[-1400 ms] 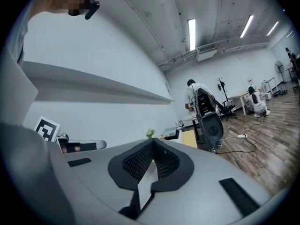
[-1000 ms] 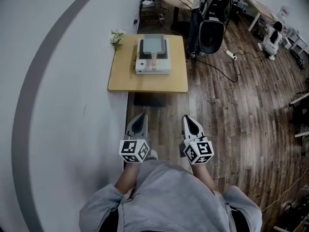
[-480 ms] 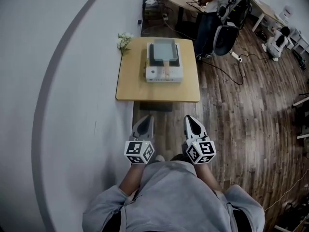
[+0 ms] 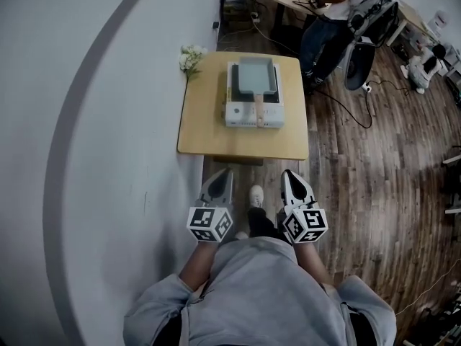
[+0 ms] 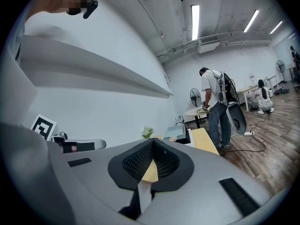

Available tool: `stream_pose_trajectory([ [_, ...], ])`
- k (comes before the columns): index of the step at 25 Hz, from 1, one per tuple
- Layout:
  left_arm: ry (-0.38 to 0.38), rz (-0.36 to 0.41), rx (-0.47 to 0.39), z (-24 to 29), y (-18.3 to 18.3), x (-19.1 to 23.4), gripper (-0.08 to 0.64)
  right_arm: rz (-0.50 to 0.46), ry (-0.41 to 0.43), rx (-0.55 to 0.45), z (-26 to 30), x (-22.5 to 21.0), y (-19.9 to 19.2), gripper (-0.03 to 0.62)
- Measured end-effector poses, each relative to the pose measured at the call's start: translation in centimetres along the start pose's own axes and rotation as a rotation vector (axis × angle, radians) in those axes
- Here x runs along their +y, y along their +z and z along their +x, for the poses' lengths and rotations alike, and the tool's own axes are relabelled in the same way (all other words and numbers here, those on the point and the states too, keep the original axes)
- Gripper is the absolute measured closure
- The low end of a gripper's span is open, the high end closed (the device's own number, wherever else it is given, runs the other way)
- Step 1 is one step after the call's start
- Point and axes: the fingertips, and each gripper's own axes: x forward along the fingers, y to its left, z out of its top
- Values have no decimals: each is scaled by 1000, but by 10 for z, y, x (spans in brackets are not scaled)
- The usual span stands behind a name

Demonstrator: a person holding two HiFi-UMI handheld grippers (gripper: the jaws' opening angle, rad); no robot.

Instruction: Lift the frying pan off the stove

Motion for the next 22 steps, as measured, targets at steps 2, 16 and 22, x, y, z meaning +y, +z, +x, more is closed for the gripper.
stream_pose_trajectory([
  [2,12,-5,-1,12,4,9,558,2,9,1,19,-6,3,594],
  [16,69,-58,-39,109,56,46,557,11,97,29,138,-44,46,594],
  [22,71,-60,-25,148,61,52,557,25,104,56,173,-67,50,594],
])
